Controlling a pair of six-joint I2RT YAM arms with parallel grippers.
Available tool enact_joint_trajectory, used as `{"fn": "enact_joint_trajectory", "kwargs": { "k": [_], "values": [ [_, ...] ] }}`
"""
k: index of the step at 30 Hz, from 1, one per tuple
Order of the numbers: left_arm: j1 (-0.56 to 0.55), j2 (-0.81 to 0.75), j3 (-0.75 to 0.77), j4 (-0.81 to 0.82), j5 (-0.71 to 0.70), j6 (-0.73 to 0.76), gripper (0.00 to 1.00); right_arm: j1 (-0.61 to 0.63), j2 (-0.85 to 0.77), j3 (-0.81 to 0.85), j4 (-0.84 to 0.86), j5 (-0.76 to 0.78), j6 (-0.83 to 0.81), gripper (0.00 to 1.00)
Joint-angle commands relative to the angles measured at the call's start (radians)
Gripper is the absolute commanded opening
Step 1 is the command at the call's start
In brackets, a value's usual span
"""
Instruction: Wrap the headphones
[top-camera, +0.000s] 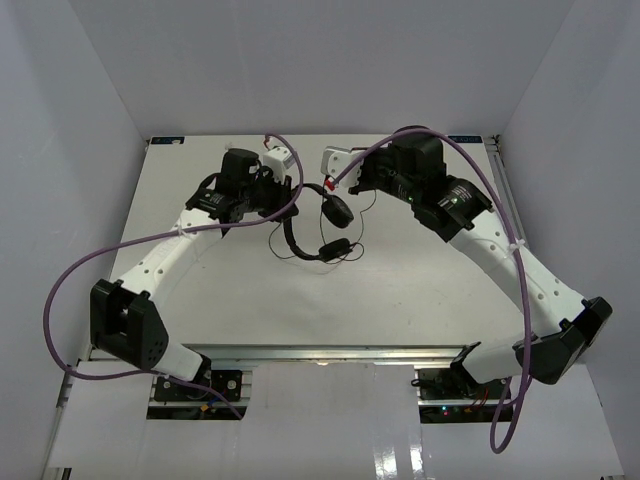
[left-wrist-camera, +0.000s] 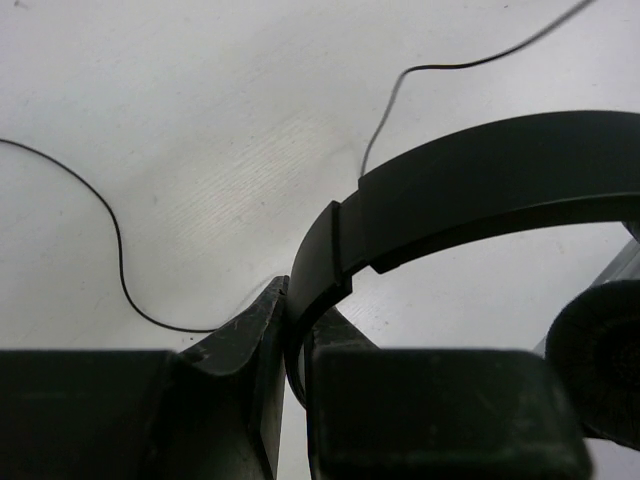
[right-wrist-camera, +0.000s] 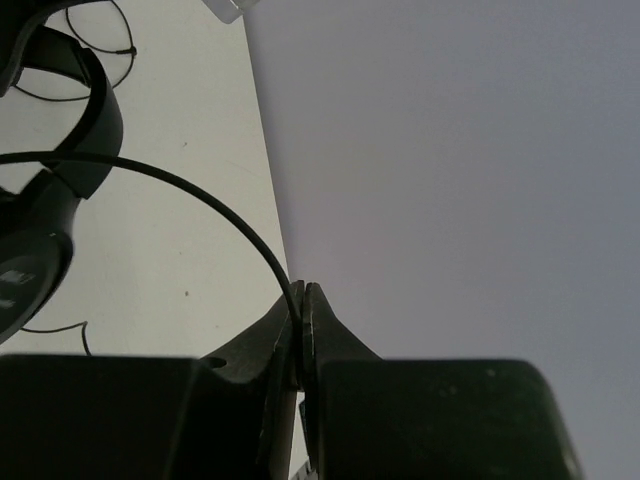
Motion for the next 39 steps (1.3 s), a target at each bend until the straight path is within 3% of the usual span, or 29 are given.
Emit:
{"fn": "enact_joint_trajectory", "kwargs": {
  "k": [1, 20, 26, 39],
  "values": [
    [-0.018, -0.116, -0.013, 0.052, 0.11, 0.043, 0.0, -0.038, 0.023, -0.018, 0.078, -0.134, 0.027, 0.08],
    [-0.167, -0.179, -0.012, 0.038, 0.157, 0.074, 0.0, -0.114, 0.258, 0.169, 0.14, -0.389, 0.247, 0.08],
    [-0.177, -0.21, -0.008, 0.039, 0.161, 0.061, 0.0, -0.13, 0.296, 0.162, 0.139, -0.482, 0.338, 0.08],
    [-0.178, -0.23, -0.003, 0.042, 0.162, 0.051, 0.0, -0.156, 0.359, 0.153, 0.138, -0.53, 0.438, 0.08]
  ]
}}
